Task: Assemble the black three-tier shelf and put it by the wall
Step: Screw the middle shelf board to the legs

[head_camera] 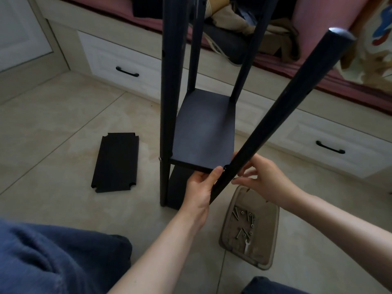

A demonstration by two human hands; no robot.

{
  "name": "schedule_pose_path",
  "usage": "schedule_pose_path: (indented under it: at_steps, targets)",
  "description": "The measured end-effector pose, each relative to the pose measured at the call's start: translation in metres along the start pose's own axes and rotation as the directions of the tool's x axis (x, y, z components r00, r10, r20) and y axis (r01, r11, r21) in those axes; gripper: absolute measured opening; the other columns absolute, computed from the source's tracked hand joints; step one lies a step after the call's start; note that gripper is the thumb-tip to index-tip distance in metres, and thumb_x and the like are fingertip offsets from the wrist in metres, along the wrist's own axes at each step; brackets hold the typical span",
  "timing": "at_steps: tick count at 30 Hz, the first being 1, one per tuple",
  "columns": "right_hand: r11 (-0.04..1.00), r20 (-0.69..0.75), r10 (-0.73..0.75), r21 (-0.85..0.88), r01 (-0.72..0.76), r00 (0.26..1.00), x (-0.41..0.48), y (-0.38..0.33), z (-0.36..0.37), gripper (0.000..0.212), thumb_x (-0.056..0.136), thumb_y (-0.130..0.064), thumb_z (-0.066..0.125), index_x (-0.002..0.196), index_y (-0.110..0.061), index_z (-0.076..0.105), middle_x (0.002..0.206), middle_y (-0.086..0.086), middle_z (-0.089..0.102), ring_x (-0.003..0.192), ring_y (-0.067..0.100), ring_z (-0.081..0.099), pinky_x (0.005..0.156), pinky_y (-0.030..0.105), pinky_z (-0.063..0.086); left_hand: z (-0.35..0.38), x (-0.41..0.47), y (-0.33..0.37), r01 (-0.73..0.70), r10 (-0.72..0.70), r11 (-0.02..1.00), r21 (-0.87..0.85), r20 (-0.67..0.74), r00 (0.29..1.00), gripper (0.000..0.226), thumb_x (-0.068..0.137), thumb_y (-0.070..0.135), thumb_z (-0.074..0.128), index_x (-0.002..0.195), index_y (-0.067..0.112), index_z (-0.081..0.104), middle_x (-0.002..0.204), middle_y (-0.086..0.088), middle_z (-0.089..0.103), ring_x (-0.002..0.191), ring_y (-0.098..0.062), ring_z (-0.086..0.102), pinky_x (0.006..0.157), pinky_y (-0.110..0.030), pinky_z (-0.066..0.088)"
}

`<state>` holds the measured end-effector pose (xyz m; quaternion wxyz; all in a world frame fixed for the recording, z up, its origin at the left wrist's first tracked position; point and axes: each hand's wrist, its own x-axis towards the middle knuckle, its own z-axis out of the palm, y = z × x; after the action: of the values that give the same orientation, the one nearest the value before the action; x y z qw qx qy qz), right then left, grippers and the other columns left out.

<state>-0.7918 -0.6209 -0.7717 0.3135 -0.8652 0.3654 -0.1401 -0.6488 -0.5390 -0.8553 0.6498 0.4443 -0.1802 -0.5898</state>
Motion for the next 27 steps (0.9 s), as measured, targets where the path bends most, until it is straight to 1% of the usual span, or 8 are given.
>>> schedule_pose_path:
  at_steps: [7,11,13,16,19,22,25,27]
  targets:
    - [0.998,0.015,-0.033,-0.054,0.034,0.999,0.004,0.002,-0.002,0.050,0.083,-0.018,0.077,0.127,-0.027,0.055,0.106,-0.009,0.065,0.090,0.003,0.065,0.080,0.019,0.055,-0.001,-0.001,0.003,0.003,-0.002,1.000,-0.016,0.015,1.000,0.046,0.084,0.036,0.071,0.123,0.011,0.067,0.118,-0.012,0.072,0.113,-0.028,0.068,0.096,-0.039,0.053]
    - [0.999,0.058,-0.009,-0.053,0.012,0.998,0.004,0.002,-0.003,0.057,0.081,-0.020,0.078,0.130,-0.030,0.051,0.106,-0.013,0.061,0.087,0.000,0.061,0.077,0.019,0.055,-0.002,-0.001,0.006,-0.002,0.002,1.000,0.012,0.026,1.000,0.045,0.084,0.037,0.071,0.122,0.013,0.067,0.117,-0.012,0.072,0.114,-0.029,0.067,0.099,-0.042,0.052]
    - [0.999,0.056,0.002,-0.054,0.001,0.998,0.003,0.002,-0.002,0.059,0.082,-0.017,0.078,0.132,-0.031,0.049,0.105,-0.014,0.061,0.087,-0.001,0.060,0.076,0.017,0.054,-0.002,-0.002,0.007,0.002,-0.002,1.000,0.016,0.024,1.000,0.045,0.084,0.037,0.071,0.122,0.014,0.068,0.116,-0.012,0.073,0.112,-0.029,0.068,0.096,-0.040,0.053]
    - [0.998,0.024,-0.014,-0.066,0.015,1.000,0.002,0.002,0.000,0.057,0.083,-0.014,0.076,0.132,-0.028,0.052,0.104,-0.013,0.062,0.085,0.003,0.063,0.077,0.015,0.053,-0.002,-0.002,0.007,0.005,-0.005,1.000,0.007,0.037,0.999,0.044,0.086,0.037,0.070,0.123,0.014,0.068,0.117,-0.011,0.073,0.112,-0.027,0.069,0.090,-0.034,0.053]
    - [0.998,0.010,-0.030,-0.062,0.031,0.999,0.002,0.003,0.002,0.055,0.082,-0.013,0.077,0.129,-0.030,0.053,0.094,-0.019,0.058,0.082,0.007,0.063,0.076,0.014,0.051,-0.002,-0.002,0.006,0.000,-0.001,1.000,0.006,0.052,0.999,0.043,0.087,0.037,0.069,0.124,0.015,0.067,0.120,-0.011,0.072,0.115,-0.026,0.067,0.096,-0.037,0.051]
    - [0.996,-0.009,-0.046,-0.072,0.045,0.999,0.003,0.004,0.003,0.052,0.082,-0.014,0.078,0.123,-0.034,0.052,0.084,-0.022,0.053,0.081,0.007,0.062,0.075,0.014,0.049,-0.002,-0.003,0.005,0.002,-0.003,1.000,0.017,0.060,0.998,0.045,0.088,0.037,0.068,0.127,0.015,0.065,0.121,-0.009,0.072,0.116,-0.023,0.067,0.098,-0.037,0.048]
    - [0.994,-0.024,-0.073,-0.079,0.071,0.997,0.003,0.005,0.006,0.051,0.082,-0.015,0.078,0.120,-0.038,0.052,0.081,-0.025,0.054,0.079,0.007,0.060,0.073,0.016,0.051,-0.004,-0.005,0.005,0.001,-0.004,0.999,0.045,0.073,0.997,0.044,0.088,0.038,0.068,0.127,0.016,0.065,0.122,-0.007,0.072,0.117,-0.021,0.067,0.102,-0.039,0.048]
    - [0.995,-0.030,-0.091,-0.039,0.089,0.995,0.002,0.004,0.008,0.055,0.082,-0.013,0.078,0.112,-0.050,0.049,0.088,-0.034,0.054,0.080,0.007,0.058,0.072,0.014,0.051,-0.004,-0.007,0.006,0.001,-0.006,0.997,0.072,0.069,0.998,0.041,0.087,0.041,0.068,0.122,0.019,0.068,0.120,-0.006,0.073,0.116,-0.021,0.067,0.106,-0.043,0.047]
